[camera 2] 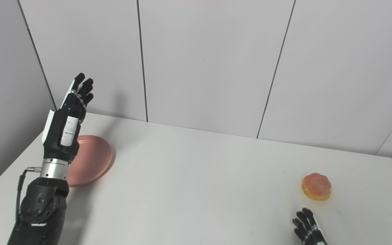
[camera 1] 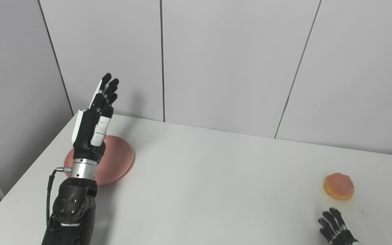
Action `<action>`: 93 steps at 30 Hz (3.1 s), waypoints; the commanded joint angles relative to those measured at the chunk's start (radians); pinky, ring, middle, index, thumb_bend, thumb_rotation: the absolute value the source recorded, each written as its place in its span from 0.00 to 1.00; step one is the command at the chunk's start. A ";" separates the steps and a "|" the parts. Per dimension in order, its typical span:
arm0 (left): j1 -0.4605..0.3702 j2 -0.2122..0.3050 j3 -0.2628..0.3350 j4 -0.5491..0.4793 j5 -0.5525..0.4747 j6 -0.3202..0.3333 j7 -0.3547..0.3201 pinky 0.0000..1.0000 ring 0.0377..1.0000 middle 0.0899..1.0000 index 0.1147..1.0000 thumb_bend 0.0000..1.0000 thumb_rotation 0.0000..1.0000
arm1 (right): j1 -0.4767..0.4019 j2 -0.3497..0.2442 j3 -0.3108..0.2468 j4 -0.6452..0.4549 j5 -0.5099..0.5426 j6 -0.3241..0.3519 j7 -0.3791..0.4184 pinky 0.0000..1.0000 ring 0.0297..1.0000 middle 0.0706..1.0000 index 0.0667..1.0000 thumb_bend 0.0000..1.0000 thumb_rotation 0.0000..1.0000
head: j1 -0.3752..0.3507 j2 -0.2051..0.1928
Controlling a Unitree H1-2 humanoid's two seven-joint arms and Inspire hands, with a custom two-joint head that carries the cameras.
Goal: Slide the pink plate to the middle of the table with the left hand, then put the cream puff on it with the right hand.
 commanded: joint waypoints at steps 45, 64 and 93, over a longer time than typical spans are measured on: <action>-0.182 0.222 0.132 0.819 -0.138 -0.206 -0.165 0.91 0.91 0.90 0.90 0.97 0.77 | 0.051 -0.009 0.009 -0.033 0.006 0.041 0.001 0.95 0.93 0.92 0.96 0.85 1.00 | 0.005 0.040; -0.207 0.207 0.166 0.953 -0.112 -0.206 -0.242 0.84 0.87 0.86 0.89 0.94 0.77 | 0.056 -0.008 0.016 -0.050 -0.005 0.050 -0.009 0.92 0.91 0.91 0.96 0.86 1.00 | -0.005 0.056; -0.128 0.089 0.074 0.814 -0.106 -0.205 -0.309 0.88 0.93 0.92 0.95 0.92 0.74 | 0.062 -0.008 0.036 -0.092 -0.012 0.084 -0.031 0.90 0.90 0.89 0.96 0.87 1.00 | -0.026 0.081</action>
